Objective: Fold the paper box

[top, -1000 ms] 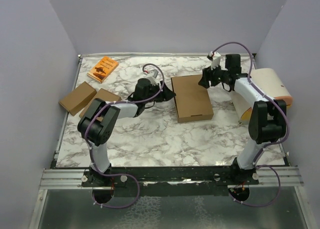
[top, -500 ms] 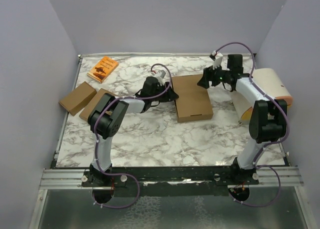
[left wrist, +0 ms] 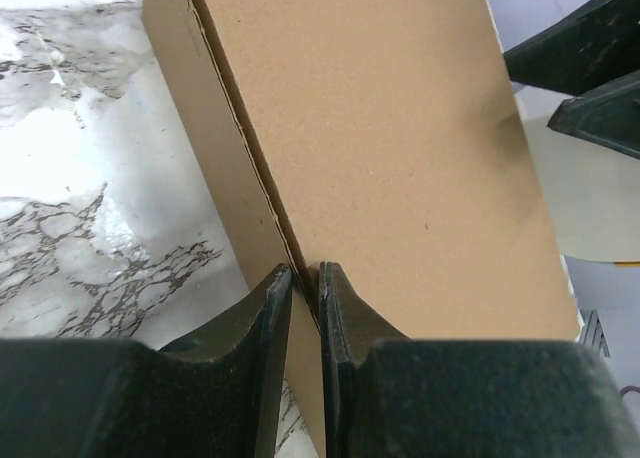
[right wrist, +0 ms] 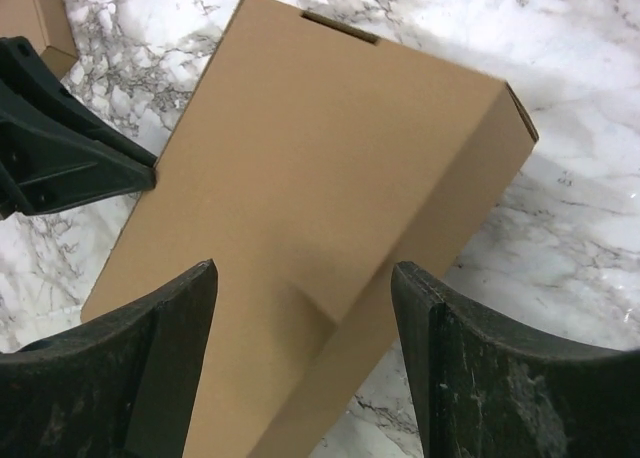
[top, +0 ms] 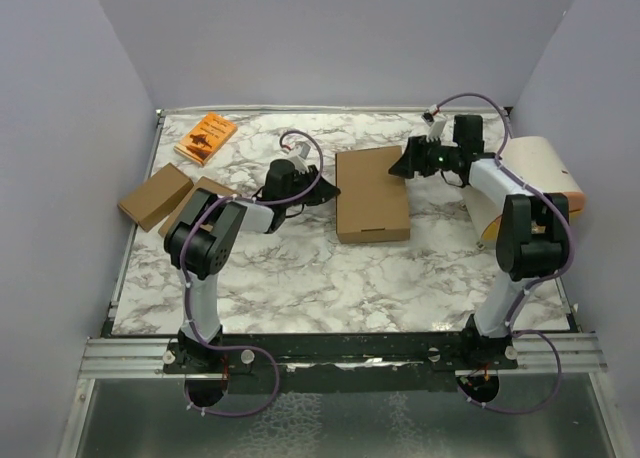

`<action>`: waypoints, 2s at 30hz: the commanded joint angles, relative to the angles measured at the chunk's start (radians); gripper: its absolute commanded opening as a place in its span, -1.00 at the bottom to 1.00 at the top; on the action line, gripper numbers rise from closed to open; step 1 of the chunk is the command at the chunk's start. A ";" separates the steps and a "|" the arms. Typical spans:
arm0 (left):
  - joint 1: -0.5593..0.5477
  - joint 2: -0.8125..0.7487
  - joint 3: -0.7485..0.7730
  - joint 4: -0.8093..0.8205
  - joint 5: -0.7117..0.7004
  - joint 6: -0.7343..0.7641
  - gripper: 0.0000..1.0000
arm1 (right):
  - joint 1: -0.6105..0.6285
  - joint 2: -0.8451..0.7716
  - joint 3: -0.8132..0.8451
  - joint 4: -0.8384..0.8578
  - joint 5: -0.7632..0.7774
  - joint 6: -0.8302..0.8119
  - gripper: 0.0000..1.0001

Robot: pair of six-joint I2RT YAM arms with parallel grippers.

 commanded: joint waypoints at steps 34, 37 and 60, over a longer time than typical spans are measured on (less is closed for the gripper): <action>0.120 -0.038 -0.108 -0.127 0.052 0.037 -0.56 | 0.483 0.256 0.431 -0.191 0.019 0.023 0.25; 0.158 -0.073 -0.137 -0.145 0.047 0.036 -0.53 | 0.486 0.307 0.481 -0.181 -0.023 0.035 0.26; 0.409 -0.487 -0.147 -0.505 -0.254 0.210 -0.02 | 0.468 0.339 0.706 -0.147 -0.389 -0.082 0.46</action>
